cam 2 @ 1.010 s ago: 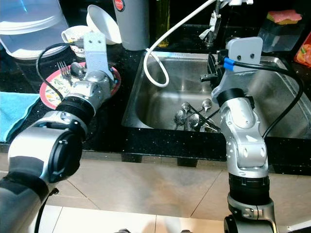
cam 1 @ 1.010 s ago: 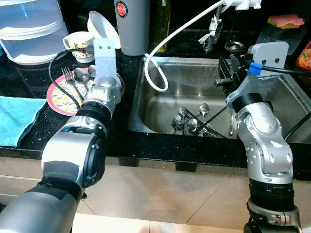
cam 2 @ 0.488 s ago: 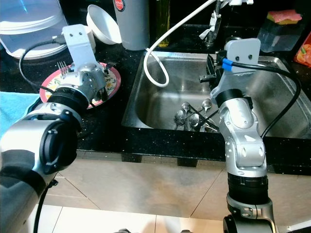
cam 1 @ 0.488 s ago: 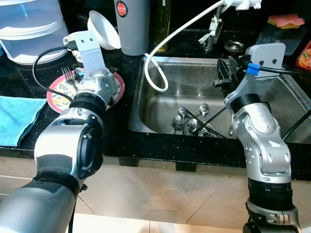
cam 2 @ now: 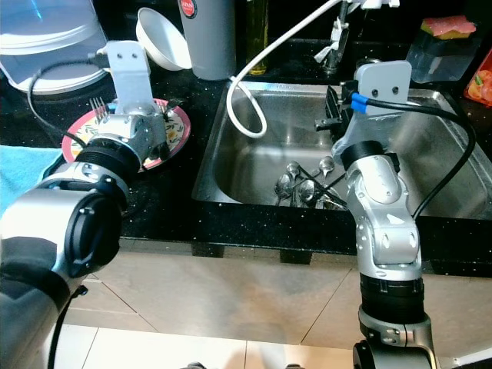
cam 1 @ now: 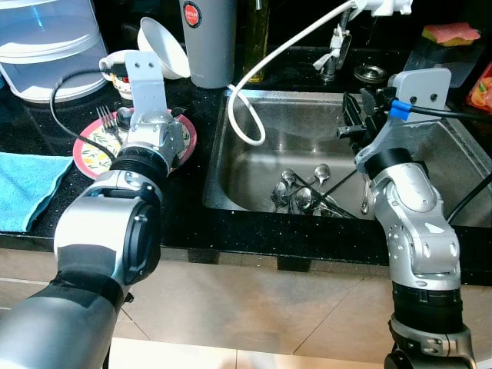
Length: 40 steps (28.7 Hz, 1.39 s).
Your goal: Kitchen organization
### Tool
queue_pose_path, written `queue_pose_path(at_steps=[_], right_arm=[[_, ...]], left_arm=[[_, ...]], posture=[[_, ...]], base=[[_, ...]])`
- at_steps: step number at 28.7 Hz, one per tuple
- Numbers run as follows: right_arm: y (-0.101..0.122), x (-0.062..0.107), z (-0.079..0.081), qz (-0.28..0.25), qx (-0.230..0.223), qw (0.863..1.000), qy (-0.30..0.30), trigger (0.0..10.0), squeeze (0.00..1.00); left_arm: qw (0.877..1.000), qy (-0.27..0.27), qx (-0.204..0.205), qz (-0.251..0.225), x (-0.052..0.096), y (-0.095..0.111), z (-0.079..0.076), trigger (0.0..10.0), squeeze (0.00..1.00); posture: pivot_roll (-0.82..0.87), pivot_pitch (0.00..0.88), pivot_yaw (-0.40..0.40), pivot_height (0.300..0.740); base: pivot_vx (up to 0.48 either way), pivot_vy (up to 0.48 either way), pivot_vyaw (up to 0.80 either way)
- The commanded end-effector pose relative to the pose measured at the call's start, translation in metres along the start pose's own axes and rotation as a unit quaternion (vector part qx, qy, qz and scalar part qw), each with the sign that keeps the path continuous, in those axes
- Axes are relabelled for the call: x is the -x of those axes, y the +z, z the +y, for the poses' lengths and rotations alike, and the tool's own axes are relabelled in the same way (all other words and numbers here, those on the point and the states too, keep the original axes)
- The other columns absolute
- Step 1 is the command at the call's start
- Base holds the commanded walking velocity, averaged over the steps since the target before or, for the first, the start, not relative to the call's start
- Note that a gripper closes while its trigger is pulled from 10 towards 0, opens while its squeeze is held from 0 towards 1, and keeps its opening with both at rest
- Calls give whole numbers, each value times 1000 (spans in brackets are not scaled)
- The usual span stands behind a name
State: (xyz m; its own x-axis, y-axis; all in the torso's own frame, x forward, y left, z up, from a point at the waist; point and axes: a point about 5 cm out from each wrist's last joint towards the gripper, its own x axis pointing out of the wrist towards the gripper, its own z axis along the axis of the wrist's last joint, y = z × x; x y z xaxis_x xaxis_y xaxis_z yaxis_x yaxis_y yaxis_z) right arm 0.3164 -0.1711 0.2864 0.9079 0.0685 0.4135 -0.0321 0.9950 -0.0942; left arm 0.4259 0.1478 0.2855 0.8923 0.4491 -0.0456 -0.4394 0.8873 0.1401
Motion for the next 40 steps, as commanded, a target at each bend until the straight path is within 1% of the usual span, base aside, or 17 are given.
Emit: queue_pose_path(at_steps=[1, 5, 12, 14, 15, 16, 17, 20, 21, 23, 24, 25, 27, 28, 33, 38, 40], right_arm=[[-1, -1, 2, -4, -3, 1000, -1, 10000, 0], [-3, 2, 1, -3, -7, 1000, -7, 10000, 0], [-6, 4, 2, 4, -11, 1000, -7, 10000, 0], [-8, 6, 5, 8, -15, 1000, -3, 10000, 0], [-8, 6, 5, 8, -15, 1000, -3, 10000, 0], [-9, 6, 6, 10, -17, 1000, -2, 10000, 0], [-9, 6, 6, 10, -17, 1000, -2, 10000, 0], [-9, 5, 8, 11, -20, 1000, 1, 10000, 0], [-9, 5, 8, 11, -20, 1000, 1, 10000, 0], [-10, 5, 10, 11, -22, 1000, 2, 10000, 0], [-10, 5, 10, 11, -22, 1000, 2, 10000, 0], [-10, 5, 11, 11, -23, 1000, 3, 10000, 0], [-10, 5, 12, 10, -24, 1000, 4, 10000, 0], [-10, 5, 12, 10, -24, 1000, 3, 10000, 0], [-10, 7, 11, 11, -24, 1000, 2, 10000, 0], [-12, 10, 11, 14, -24, 1000, -1, 10000, 0], [-12, 10, 11, 15, -24, 1000, -1, 10000, 0]], left_arm=[[999, 12, -3, -36, -1, 22, 6, 10000, 0], [998, -30, -2, -58, 2, 36, 3, 10000, 0], [996, -64, -3, -68, 7, 33, -5, 10000, 0], [985, -108, -14, -134, 18, 31, -16, 10000, 0], [985, -108, -14, -134, 18, 31, -16, 10000, 0], [974, -114, -38, -194, 26, 34, -17, 10000, 0], [974, -114, -38, -194, 26, 34, -17, 10000, 0], [932, -158, -72, -318, 50, 41, -25, 10000, 0], [932, -158, -72, -318, 50, 41, -25, 10000, 0], [911, -188, -75, -359, 61, 44, -29, 10000, 0], [911, -188, -75, -359, 61, 44, -29, 10000, 0], [895, -200, -77, -392, 70, 47, -28, 10000, 0], [888, -203, -79, -406, 74, 49, -28, 10000, 0], [875, -191, -93, -435, 81, 50, -25, 10000, 0], [875, -201, -75, -435, 90, 44, -20, 10000, 0], [901, -217, -50, -373, 92, 25, -10, 10000, 0], [904, -226, -45, -361, 94, 22, -9, 10000, 0]], posture=[[-10, 73, 37, 740], [5, 84, 43, 740], [12, 105, 39, 740], [15, 113, 36, 740], [15, 113, 36, 740], [15, 114, 36, 740], [15, 114, 36, 740], [20, 119, 32, 740], [20, 119, 32, 740], [22, 120, 32, 740], [22, 120, 32, 740], [21, 120, 33, 740], [21, 120, 33, 740], [18, 121, 38, 740], [18, 121, 38, 740], [24, 127, 48, 740], [25, 127, 46, 740]], base=[[0, 0, 0], [0, 0, 0], [0, 0, 0], [0, 0, 0], [0, 0, 0], [0, 0, 0], [0, 0, 0], [0, 0, 0], [0, 0, 0], [0, 0, 0], [0, 0, 0], [0, 0, 0], [0, 0, 0], [0, 0, 0], [0, 0, 0], [0, 0, 0], [0, 0, 0]])
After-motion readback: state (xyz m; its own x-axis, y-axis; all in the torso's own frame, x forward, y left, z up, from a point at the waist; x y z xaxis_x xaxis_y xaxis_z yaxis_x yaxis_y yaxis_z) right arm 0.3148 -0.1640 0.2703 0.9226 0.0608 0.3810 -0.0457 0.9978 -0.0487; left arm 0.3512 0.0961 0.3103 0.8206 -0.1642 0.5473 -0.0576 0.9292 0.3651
